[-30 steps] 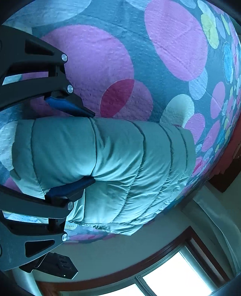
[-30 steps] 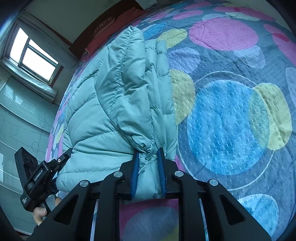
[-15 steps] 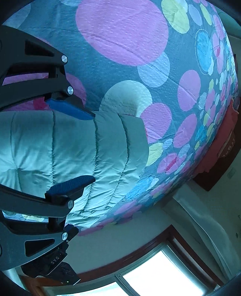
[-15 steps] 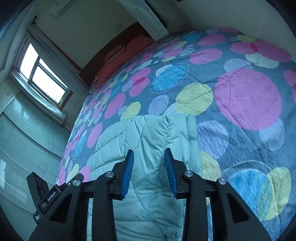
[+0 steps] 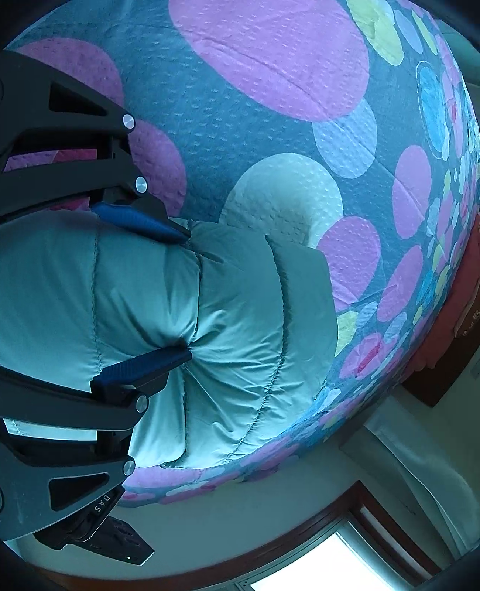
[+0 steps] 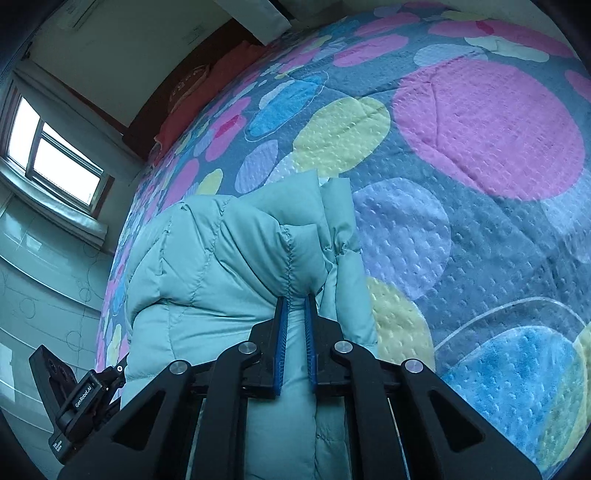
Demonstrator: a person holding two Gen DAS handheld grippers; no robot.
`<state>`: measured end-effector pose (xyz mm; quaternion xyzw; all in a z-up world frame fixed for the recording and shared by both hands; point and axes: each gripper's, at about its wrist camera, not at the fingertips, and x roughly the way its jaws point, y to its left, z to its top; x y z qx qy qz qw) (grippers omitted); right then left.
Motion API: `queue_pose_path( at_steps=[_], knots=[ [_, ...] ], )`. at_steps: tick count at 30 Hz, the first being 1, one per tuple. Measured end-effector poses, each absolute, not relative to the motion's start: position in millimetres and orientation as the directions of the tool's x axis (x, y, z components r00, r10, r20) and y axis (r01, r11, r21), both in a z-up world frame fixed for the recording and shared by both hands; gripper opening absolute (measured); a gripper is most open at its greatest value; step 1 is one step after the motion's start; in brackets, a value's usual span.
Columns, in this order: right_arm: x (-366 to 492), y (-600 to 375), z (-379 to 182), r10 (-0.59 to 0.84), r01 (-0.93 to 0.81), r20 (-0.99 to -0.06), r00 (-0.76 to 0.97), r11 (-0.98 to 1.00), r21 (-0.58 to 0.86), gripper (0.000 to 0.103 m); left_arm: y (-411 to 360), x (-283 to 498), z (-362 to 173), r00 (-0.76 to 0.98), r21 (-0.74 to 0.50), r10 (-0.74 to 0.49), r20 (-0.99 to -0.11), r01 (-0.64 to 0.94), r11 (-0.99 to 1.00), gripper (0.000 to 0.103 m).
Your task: Fold large clothes
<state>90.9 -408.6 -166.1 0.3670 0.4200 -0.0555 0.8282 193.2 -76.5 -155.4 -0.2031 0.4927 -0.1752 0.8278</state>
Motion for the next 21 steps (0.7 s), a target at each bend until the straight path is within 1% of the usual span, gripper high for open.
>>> queue_pose_path(
  at_steps=[8, 11, 21],
  knots=[
    [85.8, -411.7, -163.2, 0.221, 0.394, -0.714, 0.664, 0.709, 0.585, 0.008, -69.2, 193.5, -154.4, 0.430, -0.537, -0.511, -0.744, 0.071, 0.841, 0.062],
    [81.4, -415.5, -159.3, 0.226, 0.392, -0.699, 0.678, 0.693, 0.604, 0.012, -65.4, 191.5, -152.0, 0.426, -0.550, -0.519, -0.741, 0.059, 0.833, 0.062],
    [62.3, -422.6, -129.2, 0.202, 0.388, -0.663, 0.721, 0.675, 0.628, 0.014, -53.0, 187.1, -135.8, 0.433, -0.566, -0.520, -0.736, 0.029, 0.824, 0.063]
  ],
)
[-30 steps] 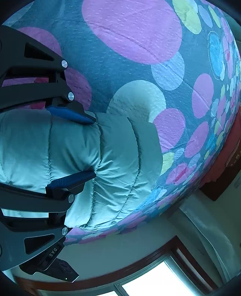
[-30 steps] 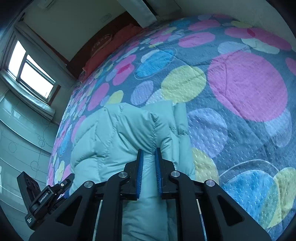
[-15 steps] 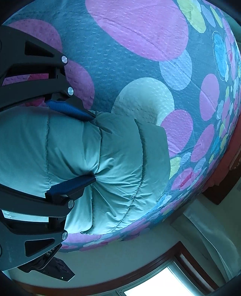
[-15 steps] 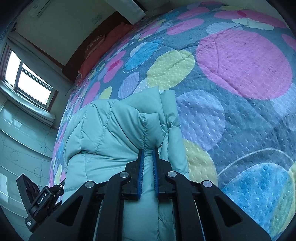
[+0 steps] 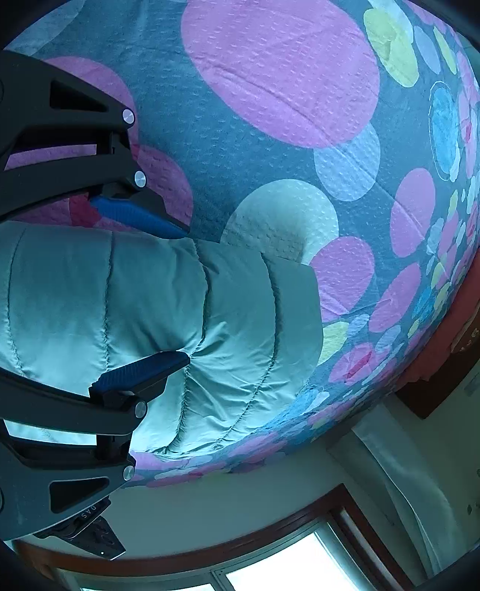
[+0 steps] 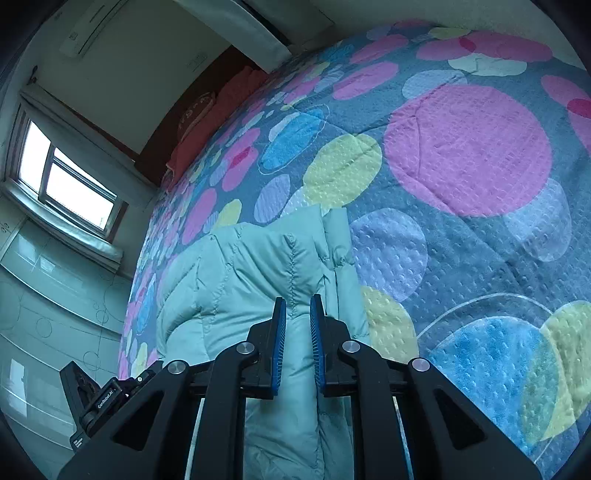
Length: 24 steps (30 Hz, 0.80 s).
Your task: Fold large clothes
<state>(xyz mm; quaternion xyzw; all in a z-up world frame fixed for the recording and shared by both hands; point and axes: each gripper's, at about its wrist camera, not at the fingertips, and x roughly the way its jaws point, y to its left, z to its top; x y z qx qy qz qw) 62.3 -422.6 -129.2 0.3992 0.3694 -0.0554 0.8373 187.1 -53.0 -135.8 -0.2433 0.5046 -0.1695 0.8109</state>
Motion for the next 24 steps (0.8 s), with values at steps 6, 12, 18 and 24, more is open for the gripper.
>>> queue_pose_path(
  at_steps=[6, 12, 18, 24],
  knots=[
    [47.4, -428.9, -116.4, 0.204, 0.385, -0.626, 0.753, 0.635, 0.670, 0.057, -31.3, 180.8, -123.9, 0.476, -0.606, -0.531, -0.701, -0.005, 0.795, 0.080],
    [39.8, -428.8, -130.2, 0.228, 0.391, -0.606, 0.762, 0.583, 0.712, 0.059, -14.2, 173.6, -143.3, 0.465, -0.682, -0.572, -0.676, -0.100, 0.725, 0.085],
    [38.5, -428.4, -155.4, 0.263, 0.410, -0.602, 0.754, 0.527, 0.744, 0.059, -18.1, 171.7, -170.2, 0.400, -0.740, -0.646, -0.650, -0.142, 0.657, 0.086],
    [42.6, -434.2, -176.5, 0.328, 0.405, -0.566, 0.756, 0.444, 0.799, 0.062, -27.5, 180.1, -178.4, 0.374, -0.775, -0.691, -0.619, -0.145, 0.615, 0.092]
  ],
)
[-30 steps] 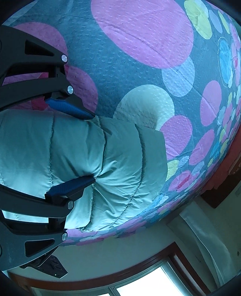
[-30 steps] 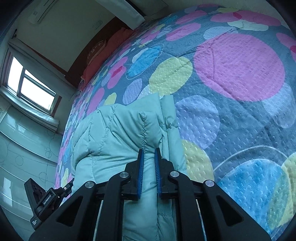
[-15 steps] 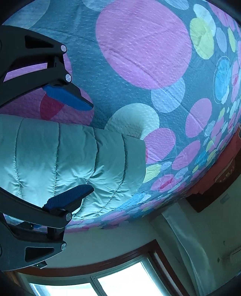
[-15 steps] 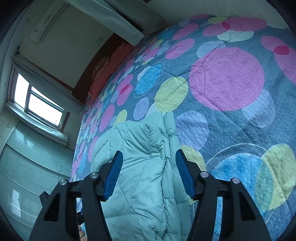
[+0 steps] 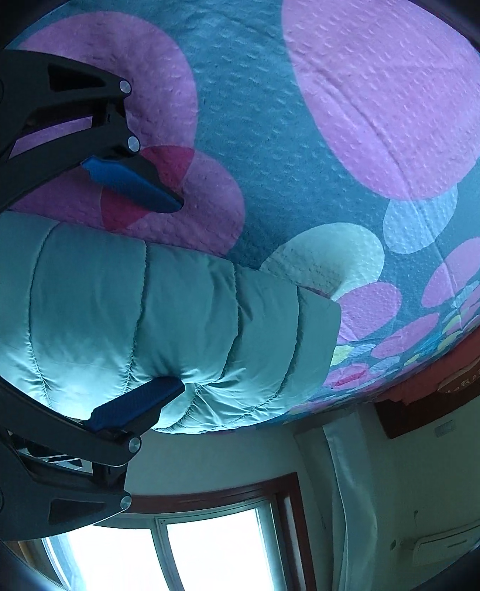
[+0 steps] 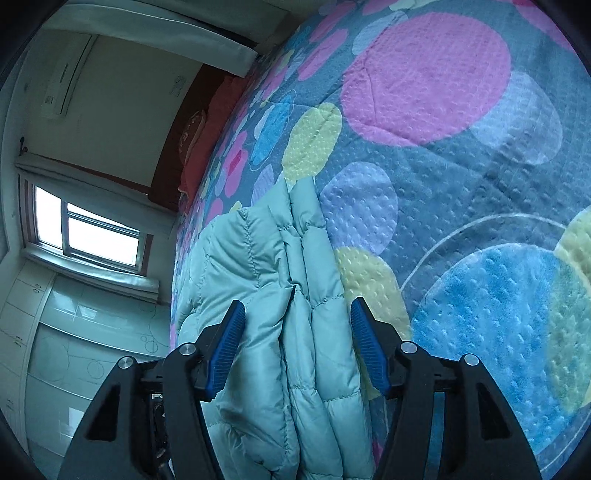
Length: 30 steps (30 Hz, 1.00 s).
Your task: Fold large clothes
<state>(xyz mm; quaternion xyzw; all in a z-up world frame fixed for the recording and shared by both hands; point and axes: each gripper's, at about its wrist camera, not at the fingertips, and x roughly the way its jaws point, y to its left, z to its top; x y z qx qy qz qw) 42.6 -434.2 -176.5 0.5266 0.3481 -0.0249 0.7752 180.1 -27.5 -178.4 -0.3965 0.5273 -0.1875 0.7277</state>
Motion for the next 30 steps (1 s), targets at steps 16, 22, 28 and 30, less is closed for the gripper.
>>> queue_pose_path(
  at_steps=[16, 22, 28, 30],
  knots=[
    [63.4, -403.0, -194.9, 0.431, 0.322, -0.529, 0.731, 0.465, 0.825, 0.056, -64.6, 187.3, -180.5, 0.294, -0.774, -0.736, -0.610, -0.025, 0.632, 0.084],
    [71.1, -386.4, -197.2, 0.467, 0.293, -0.495, 0.733, 0.439, 0.849, 0.034, -62.2, 183.5, -178.4, 0.299, -0.777, -0.740, -0.602, -0.007, 0.629, 0.072],
    [81.2, -371.8, -184.6, 0.495, 0.227, -0.451, 0.743, 0.448, 0.865, 0.028, -58.1, 181.0, -162.2, 0.312, -0.785, -0.758, -0.573, 0.058, 0.617, 0.068],
    [87.3, -363.2, -178.7, 0.506, 0.200, -0.436, 0.744, 0.453, 0.869, 0.028, -55.0, 181.9, -153.9, 0.326, -0.782, -0.758, -0.565, 0.081, 0.618, 0.068]
  ],
)
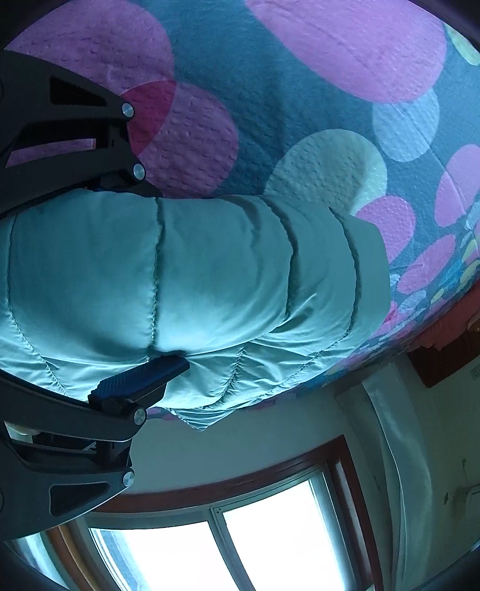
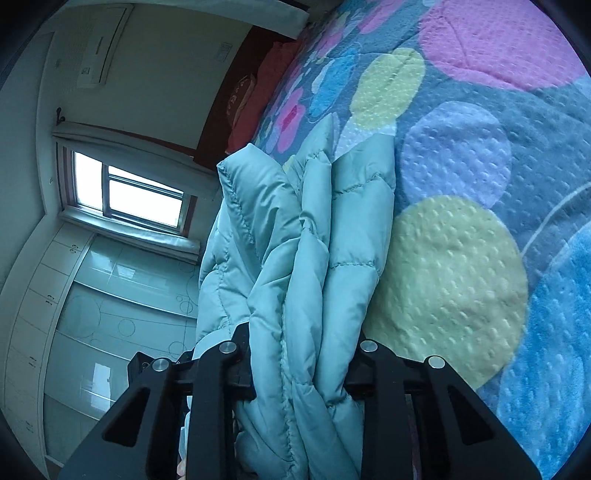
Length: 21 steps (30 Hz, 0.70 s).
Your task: Fold large clothes
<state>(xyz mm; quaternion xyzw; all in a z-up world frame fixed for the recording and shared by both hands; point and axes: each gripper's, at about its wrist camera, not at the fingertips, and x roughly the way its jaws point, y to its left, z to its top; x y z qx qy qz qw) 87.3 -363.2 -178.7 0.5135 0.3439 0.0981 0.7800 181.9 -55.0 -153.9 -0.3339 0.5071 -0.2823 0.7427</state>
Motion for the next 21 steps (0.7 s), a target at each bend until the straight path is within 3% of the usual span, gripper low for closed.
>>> queue_pose_path(
  at_steps=[14, 21],
  knots=[
    [191.5, -287.2, -161.1, 0.619, 0.080, -0.345, 0.705, 0.414, 0.907, 0.028, 21.7, 230.1, -121.6, 0.461, -0.757, -0.697, -0.549, 0.080, 0.649, 0.068],
    [234.4, -261.4, -185.7, 0.653, 0.105, -0.389, 0.650, 0.429, 0.897, 0.027, 56.8, 258.4, -152.2, 0.464, -0.727, -0.647, -0.605, 0.009, 0.687, 0.068]
  ],
)
